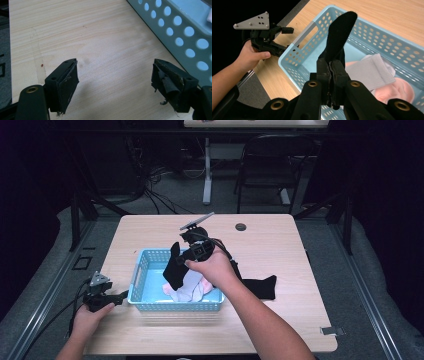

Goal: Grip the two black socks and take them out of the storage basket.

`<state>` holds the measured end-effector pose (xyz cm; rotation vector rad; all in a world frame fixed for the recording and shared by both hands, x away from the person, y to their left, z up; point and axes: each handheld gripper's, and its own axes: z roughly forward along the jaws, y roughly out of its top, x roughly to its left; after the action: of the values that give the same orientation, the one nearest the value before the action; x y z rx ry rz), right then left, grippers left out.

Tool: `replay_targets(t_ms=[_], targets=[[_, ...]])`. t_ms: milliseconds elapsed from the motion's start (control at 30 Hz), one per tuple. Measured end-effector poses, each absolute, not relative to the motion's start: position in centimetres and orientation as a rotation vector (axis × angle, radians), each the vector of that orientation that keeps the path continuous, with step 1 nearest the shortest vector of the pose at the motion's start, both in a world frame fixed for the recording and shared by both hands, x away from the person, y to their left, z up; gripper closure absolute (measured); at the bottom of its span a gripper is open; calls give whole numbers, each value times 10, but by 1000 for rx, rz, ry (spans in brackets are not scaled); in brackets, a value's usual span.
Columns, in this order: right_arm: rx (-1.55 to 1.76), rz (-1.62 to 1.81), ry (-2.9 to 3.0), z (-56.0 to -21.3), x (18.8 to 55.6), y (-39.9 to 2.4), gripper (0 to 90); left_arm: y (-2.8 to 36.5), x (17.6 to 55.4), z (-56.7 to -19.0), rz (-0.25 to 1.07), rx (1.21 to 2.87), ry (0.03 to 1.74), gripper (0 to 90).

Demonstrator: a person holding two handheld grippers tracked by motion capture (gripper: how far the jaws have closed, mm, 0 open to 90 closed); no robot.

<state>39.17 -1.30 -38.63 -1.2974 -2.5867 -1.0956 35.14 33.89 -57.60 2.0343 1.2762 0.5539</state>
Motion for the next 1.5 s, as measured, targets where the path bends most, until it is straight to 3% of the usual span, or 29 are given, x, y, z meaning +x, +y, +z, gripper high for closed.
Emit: replay_targets(t_ms=[1133, 1500], targets=[[-1483, -1242, -2516, -346, 364, -116, 868, 338, 351, -576, 554, 2042, 1278, 214], [-1602, -1243, -2477, -347, 357, -155, 868, 339, 351, -577, 557, 2046, 1277, 213]])
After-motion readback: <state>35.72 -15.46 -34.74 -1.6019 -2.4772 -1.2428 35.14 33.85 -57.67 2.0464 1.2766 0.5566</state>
